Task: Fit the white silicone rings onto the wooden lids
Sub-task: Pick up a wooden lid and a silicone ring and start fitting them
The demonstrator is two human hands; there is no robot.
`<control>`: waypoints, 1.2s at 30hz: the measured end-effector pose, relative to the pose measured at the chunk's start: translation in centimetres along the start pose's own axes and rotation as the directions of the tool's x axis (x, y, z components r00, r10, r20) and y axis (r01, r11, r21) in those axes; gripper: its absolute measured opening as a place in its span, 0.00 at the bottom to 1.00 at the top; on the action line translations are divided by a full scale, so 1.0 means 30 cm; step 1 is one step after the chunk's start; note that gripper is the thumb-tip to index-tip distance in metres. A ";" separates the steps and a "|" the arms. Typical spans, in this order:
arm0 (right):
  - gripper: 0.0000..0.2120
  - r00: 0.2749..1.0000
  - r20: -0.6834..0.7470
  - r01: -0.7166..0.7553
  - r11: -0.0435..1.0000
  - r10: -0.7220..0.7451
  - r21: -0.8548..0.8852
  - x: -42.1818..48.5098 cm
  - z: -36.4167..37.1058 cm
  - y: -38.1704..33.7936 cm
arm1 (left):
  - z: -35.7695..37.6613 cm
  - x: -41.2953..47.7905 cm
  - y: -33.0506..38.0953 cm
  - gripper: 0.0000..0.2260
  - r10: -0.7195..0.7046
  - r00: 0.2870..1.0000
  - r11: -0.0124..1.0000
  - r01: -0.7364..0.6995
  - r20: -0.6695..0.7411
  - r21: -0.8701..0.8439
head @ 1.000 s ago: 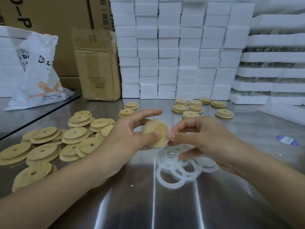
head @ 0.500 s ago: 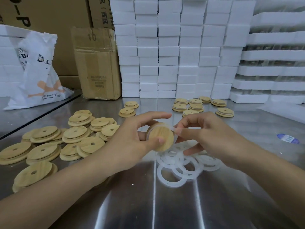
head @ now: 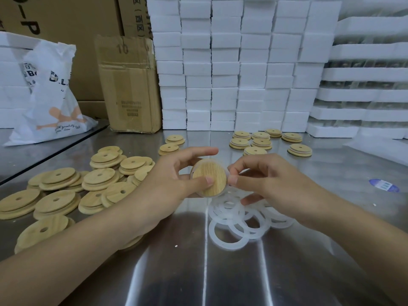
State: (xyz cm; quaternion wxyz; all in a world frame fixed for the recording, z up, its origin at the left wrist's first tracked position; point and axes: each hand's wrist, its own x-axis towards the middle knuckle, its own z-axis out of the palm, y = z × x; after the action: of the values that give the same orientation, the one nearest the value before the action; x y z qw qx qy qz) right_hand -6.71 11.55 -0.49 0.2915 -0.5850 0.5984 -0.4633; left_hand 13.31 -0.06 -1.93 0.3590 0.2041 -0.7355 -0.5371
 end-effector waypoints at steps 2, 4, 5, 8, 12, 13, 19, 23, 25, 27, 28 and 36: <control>0.05 1.000 0.011 0.012 1.000 -0.012 -0.002 0.000 -0.012 -0.006 | -0.003 0.001 0.001 0.21 -0.003 1.000 1.000 0.003 0.028 -0.007; 0.05 1.000 0.014 0.026 1.000 -0.026 -0.007 -0.001 -0.017 -0.011 | -0.009 0.001 0.003 0.20 0.002 0.998 1.000 -0.004 0.063 0.023; 0.05 0.999 0.014 0.034 0.999 -0.034 -0.016 -0.002 -0.018 -0.012 | -0.012 0.001 0.005 0.18 0.012 0.997 0.998 -0.016 0.076 0.055; 0.05 0.998 0.001 0.059 0.995 -0.059 -0.075 -0.002 -0.018 -0.013 | -0.017 0.004 0.008 0.15 0.065 0.995 0.981 -0.079 0.081 0.178; 0.04 0.990 -0.117 0.068 0.989 -0.084 -0.133 0.003 -0.018 -0.001 | -0.022 0.008 -0.004 0.12 0.118 0.992 0.979 -0.124 0.050 0.161; 0.04 0.985 -0.131 0.093 0.987 -0.110 -0.130 0.004 -0.019 -0.002 | -0.024 0.010 -0.007 0.11 0.117 0.992 0.983 -0.121 0.038 0.137; 0.10 0.954 -0.082 0.251 0.919 -0.288 -0.305 0.003 0.006 0.016 | -0.026 0.012 -0.020 0.10 0.157 0.985 0.975 -0.166 0.067 0.151; 0.09 0.926 -0.118 0.277 0.856 -0.360 -0.435 -0.003 0.005 0.012 | -0.026 0.015 -0.027 0.10 0.229 0.973 0.924 -0.228 0.033 0.306; 0.10 0.916 -0.124 0.289 0.843 -0.381 -0.455 -0.007 0.004 0.006 | -0.027 0.019 -0.032 0.11 0.242 0.970 0.925 -0.233 0.006 0.300; 0.10 0.910 -0.125 0.301 0.836 -0.396 -0.458 -0.010 0.007 0.002 | -0.030 0.019 -0.037 0.10 0.249 0.968 0.922 -0.239 0.008 0.303; 0.10 0.907 -0.132 0.308 0.844 -0.399 -0.439 -0.010 0.009 0.002 | -0.030 0.017 -0.038 0.10 0.252 0.968 0.921 -0.243 0.010 0.303; 0.08 0.859 -0.512 -0.055 0.995 0.006 -0.080 0.043 -0.158 0.090 | -0.051 0.016 -0.041 0.11 0.263 0.963 0.868 -0.207 -0.066 0.451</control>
State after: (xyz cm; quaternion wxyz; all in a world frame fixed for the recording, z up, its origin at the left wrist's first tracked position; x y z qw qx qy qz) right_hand -12.30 11.01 -0.75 0.1023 -0.4445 0.6841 -0.5692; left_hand 14.04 -1.79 -2.67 0.4115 0.2220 -0.8331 -0.2954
